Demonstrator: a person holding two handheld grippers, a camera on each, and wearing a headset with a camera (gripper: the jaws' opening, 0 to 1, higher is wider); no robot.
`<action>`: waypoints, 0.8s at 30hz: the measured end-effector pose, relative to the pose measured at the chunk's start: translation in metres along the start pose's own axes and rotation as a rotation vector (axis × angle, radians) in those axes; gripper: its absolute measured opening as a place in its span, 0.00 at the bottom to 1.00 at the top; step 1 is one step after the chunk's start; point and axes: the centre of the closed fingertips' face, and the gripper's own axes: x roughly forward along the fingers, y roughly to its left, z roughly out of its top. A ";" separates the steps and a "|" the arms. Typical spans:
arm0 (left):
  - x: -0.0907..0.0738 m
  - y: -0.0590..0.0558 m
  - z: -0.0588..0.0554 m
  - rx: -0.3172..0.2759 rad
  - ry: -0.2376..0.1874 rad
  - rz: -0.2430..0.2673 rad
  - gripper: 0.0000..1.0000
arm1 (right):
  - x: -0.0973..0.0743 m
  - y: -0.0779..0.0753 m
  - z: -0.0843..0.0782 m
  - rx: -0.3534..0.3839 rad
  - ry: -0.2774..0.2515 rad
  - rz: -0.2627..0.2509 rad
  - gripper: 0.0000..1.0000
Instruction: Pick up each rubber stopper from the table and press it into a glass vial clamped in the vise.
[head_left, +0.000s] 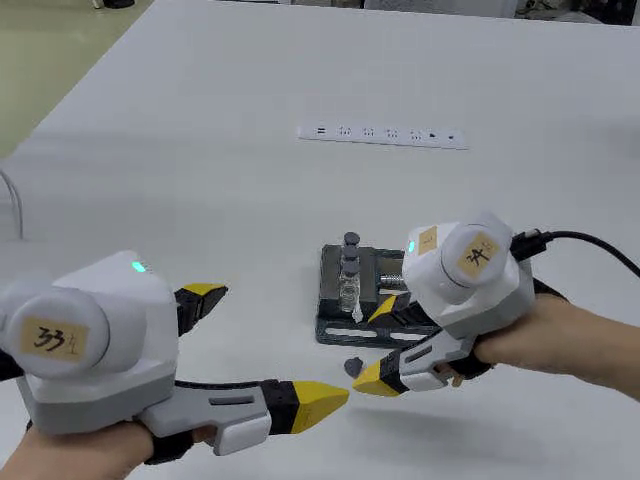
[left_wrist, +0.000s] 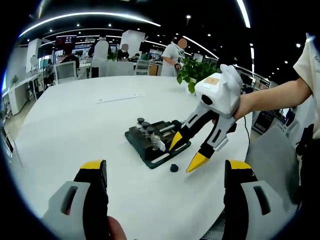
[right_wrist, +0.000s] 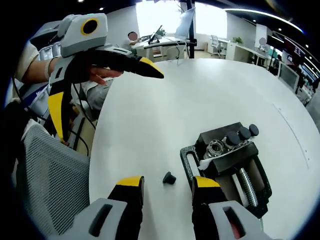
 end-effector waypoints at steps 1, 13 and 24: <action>0.000 0.000 0.000 0.000 0.001 -0.001 0.97 | 0.001 0.000 0.000 0.011 0.004 0.000 0.32; 0.000 -0.001 -0.008 -0.016 0.009 -0.004 0.97 | 0.011 -0.005 -0.002 0.092 0.016 -0.045 0.12; 0.002 -0.001 -0.008 -0.020 0.009 -0.007 0.96 | 0.012 -0.006 -0.008 0.116 0.029 -0.036 0.08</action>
